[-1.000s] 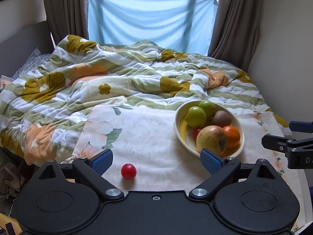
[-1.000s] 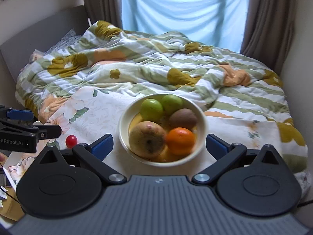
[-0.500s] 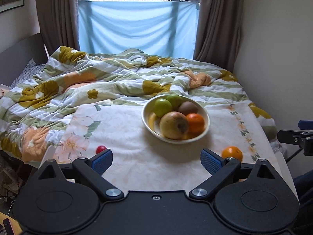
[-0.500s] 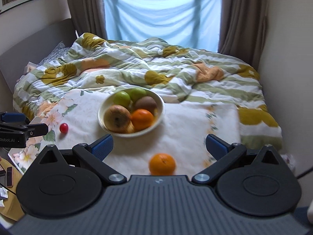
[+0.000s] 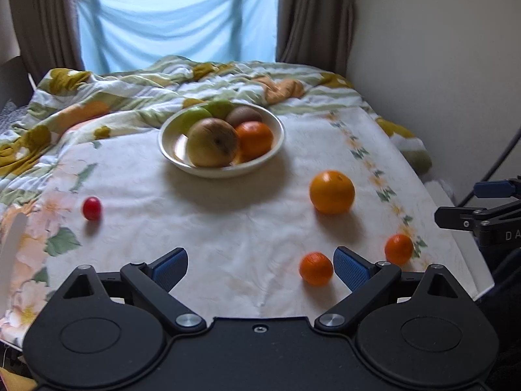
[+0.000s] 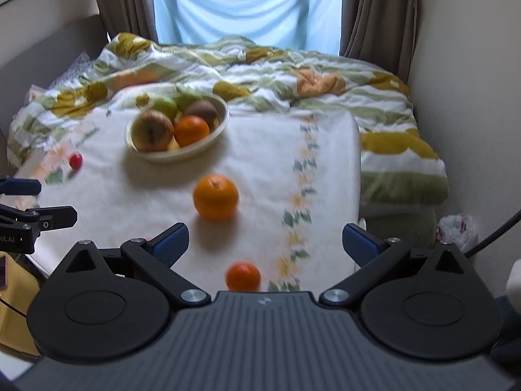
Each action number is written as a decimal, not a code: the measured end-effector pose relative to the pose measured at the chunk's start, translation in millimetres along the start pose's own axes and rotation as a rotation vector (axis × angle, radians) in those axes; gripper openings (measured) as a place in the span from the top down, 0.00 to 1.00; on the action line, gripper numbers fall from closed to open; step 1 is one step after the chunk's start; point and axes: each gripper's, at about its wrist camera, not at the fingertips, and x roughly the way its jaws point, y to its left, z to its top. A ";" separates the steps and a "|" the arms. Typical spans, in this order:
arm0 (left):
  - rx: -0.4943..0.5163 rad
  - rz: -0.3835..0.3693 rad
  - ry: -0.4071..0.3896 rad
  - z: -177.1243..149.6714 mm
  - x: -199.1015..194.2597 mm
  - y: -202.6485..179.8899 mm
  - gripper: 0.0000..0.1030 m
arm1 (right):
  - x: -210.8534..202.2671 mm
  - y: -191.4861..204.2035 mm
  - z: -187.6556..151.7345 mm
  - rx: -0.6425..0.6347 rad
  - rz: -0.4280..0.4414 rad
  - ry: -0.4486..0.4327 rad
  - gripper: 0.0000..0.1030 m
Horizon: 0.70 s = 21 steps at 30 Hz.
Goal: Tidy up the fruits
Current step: 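Move both tools toward the small mandarins on the cloth, then grasp a mandarin with the left tool while the right tool grasps another mandarin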
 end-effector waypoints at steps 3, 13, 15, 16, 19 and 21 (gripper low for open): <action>0.040 -0.014 0.007 -9.2 16.2 -9.9 0.05 | 15.2 -5.6 -15.4 -0.003 0.006 0.023 0.00; 0.180 -0.044 0.007 -23.0 59.0 -34.7 0.12 | 56.1 -10.7 -46.1 -0.004 0.064 0.048 0.00; 0.192 -0.053 0.017 -23.6 65.4 -38.1 0.17 | 60.1 -11.0 -48.7 -0.004 0.071 0.049 0.00; 0.195 -0.057 0.017 -24.0 67.7 -39.5 0.20 | 61.6 -11.5 -50.0 -0.005 0.076 0.051 0.00; 0.206 -0.066 0.027 -24.5 72.8 -42.8 0.36 | 66.6 -11.0 -52.4 -0.010 0.089 0.063 0.00; 0.216 -0.069 0.033 -24.9 75.8 -44.4 0.44 | 69.0 -10.3 -53.5 -0.017 0.094 0.071 0.02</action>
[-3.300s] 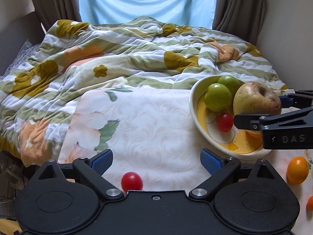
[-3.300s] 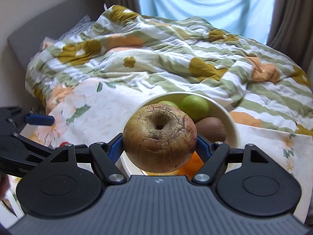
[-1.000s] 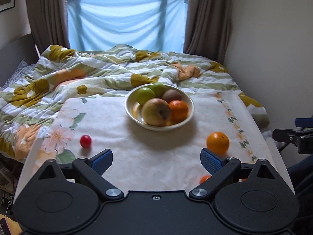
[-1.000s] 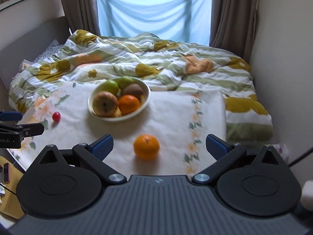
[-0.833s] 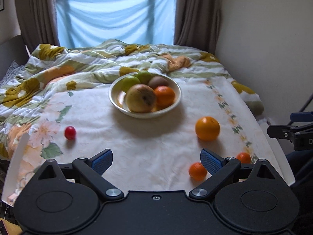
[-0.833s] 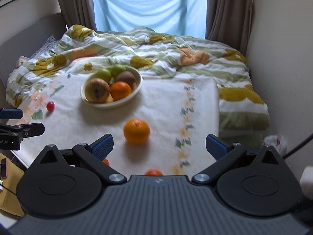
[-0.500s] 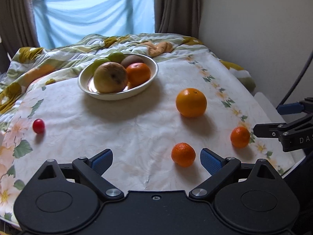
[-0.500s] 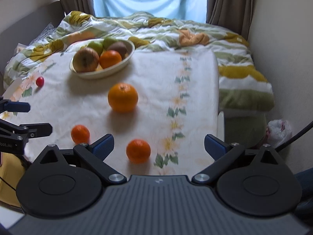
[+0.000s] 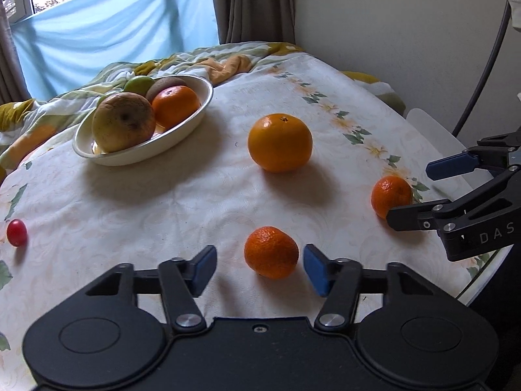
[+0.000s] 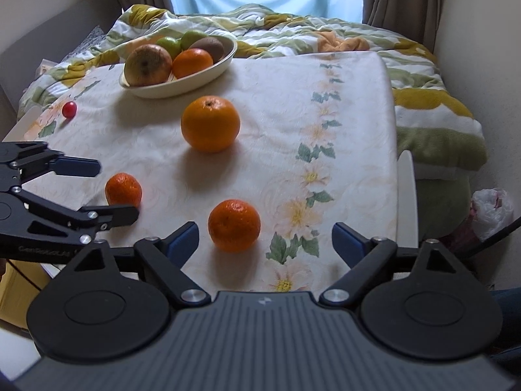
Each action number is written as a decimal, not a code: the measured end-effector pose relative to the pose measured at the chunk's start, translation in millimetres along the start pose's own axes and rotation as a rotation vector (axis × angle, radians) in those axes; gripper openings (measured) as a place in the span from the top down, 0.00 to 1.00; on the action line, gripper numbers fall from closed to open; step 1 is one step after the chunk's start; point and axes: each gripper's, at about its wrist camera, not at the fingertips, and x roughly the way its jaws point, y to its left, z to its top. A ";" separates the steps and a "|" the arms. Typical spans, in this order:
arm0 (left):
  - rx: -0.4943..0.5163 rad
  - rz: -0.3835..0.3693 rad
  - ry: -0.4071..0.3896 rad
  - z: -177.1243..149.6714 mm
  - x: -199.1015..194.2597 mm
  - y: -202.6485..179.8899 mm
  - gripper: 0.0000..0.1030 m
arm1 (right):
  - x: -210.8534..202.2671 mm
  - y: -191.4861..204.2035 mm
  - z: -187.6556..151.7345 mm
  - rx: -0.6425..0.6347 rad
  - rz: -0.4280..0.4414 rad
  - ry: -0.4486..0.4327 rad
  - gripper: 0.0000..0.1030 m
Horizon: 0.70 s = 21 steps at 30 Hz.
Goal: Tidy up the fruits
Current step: 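Grasp a mandarin with the left tool while the right tool grasps another mandarin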
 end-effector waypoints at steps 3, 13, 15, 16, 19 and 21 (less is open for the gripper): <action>0.007 -0.020 -0.005 -0.6 0.1 -0.4 0.57 | 2.8 0.9 -2.3 0.000 0.012 0.007 0.05; 0.017 -0.024 0.004 -1.8 -2.9 -0.9 0.62 | 10.5 5.3 -0.6 -0.002 0.036 0.021 0.20; 0.014 -0.024 0.006 -3.1 -4.1 0.1 0.62 | 11.2 6.2 0.2 -0.008 0.040 0.021 0.26; 0.013 -0.024 0.008 -3.8 -4.7 0.7 0.62 | 11.5 6.9 0.6 -0.012 0.042 0.023 0.28; 0.009 -0.022 0.013 -4.8 -6.0 1.6 0.62 | 11.7 9.7 1.0 -0.029 0.045 0.024 0.32; -0.001 -0.022 0.018 -4.9 -6.7 2.4 0.62 | 11.6 11.1 1.8 -0.032 0.048 0.023 0.33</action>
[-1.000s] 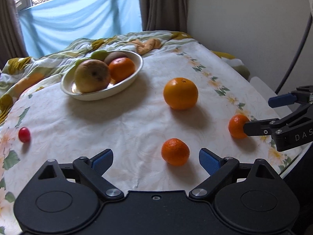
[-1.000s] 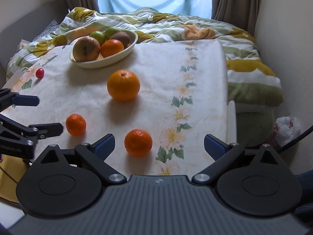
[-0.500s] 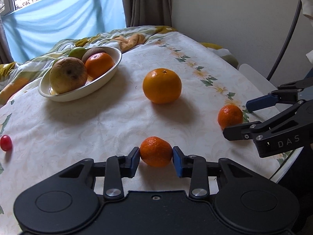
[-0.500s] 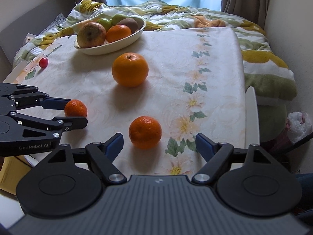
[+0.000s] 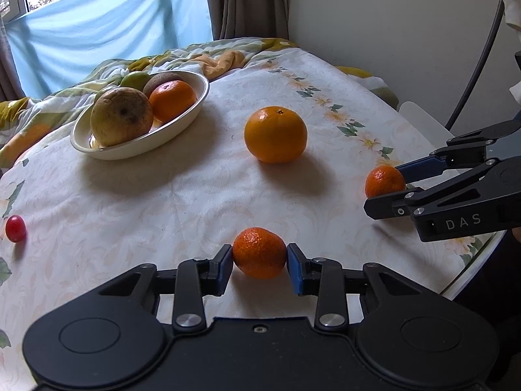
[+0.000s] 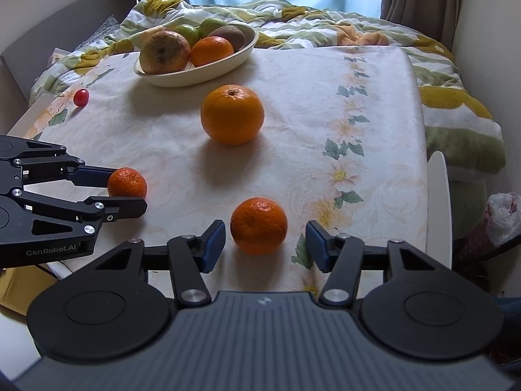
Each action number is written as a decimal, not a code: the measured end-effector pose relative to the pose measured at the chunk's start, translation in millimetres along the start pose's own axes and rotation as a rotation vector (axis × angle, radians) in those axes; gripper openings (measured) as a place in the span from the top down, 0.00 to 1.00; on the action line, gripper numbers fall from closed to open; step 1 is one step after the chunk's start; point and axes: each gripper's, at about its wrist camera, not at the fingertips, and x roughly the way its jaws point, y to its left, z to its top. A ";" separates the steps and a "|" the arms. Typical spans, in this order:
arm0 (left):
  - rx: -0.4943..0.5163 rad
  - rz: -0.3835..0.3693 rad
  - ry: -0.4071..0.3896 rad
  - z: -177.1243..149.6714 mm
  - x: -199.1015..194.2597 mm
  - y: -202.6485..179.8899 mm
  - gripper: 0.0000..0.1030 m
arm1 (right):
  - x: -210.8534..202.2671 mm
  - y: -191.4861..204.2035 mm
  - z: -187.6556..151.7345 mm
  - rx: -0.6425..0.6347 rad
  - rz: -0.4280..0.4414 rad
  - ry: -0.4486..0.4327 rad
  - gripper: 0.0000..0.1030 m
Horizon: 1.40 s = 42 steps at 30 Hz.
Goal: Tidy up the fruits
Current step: 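Grasp a mandarin with the left tool while the right tool grasps another mandarin, then carry the mandarin into the bowl and open the left tool while the right tool carries its mandarin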
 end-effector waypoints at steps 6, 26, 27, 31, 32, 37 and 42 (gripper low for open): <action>-0.029 0.020 -0.008 0.7 -13.2 5.4 0.62 | -2.3 2.9 4.7 -0.013 -0.002 0.008 0.49; -0.148 0.139 -0.104 44.4 -103.4 51.9 0.62 | -57.2 32.5 63.0 -0.065 0.040 -0.062 0.49; -0.156 0.144 -0.109 47.7 -105.7 56.7 0.62 | -59.3 34.7 67.8 -0.073 0.038 -0.067 0.49; -0.177 0.143 -0.130 64.0 -110.2 78.3 0.62 | -65.9 40.5 90.0 -0.082 0.033 -0.086 0.49; -0.179 0.147 -0.133 68.5 -109.7 83.3 0.62 | -66.8 41.8 95.5 -0.084 0.030 -0.093 0.49; -0.196 0.146 -0.147 92.1 -101.2 109.6 0.62 | -63.1 49.8 128.2 -0.094 0.011 -0.110 0.49; -0.204 0.134 -0.145 115.4 -84.0 138.2 0.62 | -47.9 59.0 160.8 -0.098 0.006 -0.118 0.49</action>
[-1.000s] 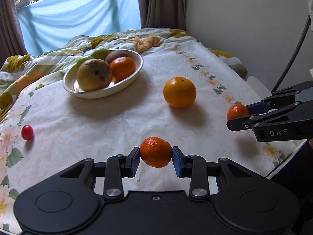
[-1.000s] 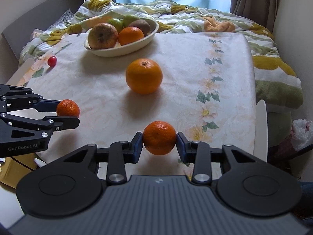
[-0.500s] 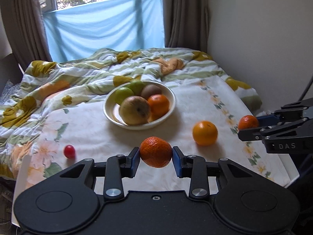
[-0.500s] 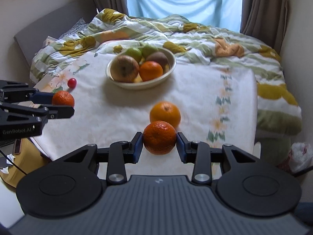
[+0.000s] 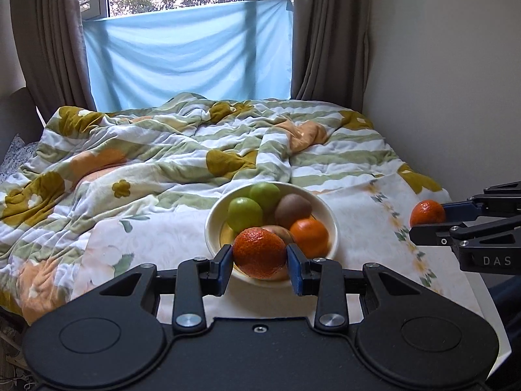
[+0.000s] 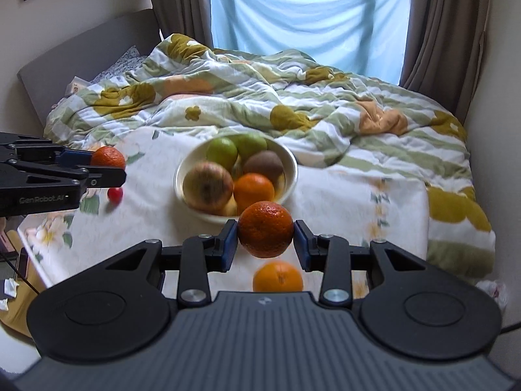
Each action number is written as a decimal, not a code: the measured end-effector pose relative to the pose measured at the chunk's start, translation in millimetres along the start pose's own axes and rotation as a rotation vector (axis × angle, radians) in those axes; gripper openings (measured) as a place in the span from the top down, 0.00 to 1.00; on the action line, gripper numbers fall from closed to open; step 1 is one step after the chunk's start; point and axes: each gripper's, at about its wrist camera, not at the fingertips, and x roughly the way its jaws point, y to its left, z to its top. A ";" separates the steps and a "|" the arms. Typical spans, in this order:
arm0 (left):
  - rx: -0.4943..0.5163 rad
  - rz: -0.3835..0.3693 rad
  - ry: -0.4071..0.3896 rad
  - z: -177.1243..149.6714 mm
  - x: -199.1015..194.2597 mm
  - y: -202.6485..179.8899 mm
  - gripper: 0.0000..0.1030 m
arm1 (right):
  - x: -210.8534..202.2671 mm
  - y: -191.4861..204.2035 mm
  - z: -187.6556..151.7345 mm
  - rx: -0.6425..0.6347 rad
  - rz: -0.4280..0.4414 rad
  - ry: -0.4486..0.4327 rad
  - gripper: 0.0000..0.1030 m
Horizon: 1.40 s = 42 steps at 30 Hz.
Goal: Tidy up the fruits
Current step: 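Carry the mandarin into the bowl and open the left tool while the right tool carries its mandarin, then lower the held mandarin into the bowl and open the right tool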
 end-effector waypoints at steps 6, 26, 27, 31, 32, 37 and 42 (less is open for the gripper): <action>0.004 -0.021 0.028 27.6 37.2 27.3 0.62 | 31.9 6.7 35.8 0.010 -0.004 0.002 0.49; 0.088 -0.147 0.166 77.6 184.7 68.7 0.62 | 150.8 -3.2 88.5 0.152 -0.058 0.091 0.49; 0.089 -0.152 0.172 78.1 188.8 68.7 0.62 | 154.8 -3.2 88.7 0.157 -0.060 0.096 0.49; 0.100 -0.173 0.184 79.5 199.2 67.6 0.62 | 165.0 -4.7 89.7 0.172 -0.068 0.112 0.49; 0.100 -0.177 0.184 79.8 200.2 67.4 0.62 | 165.9 -5.0 89.7 0.175 -0.070 0.113 0.49; 0.104 -0.187 0.178 82.3 203.1 66.0 0.50 | 164.3 -5.1 89.4 0.182 -0.083 0.117 0.49; 0.131 -0.155 0.139 80.1 189.9 64.8 0.19 | 159.8 -6.1 88.7 0.199 -0.092 0.109 0.49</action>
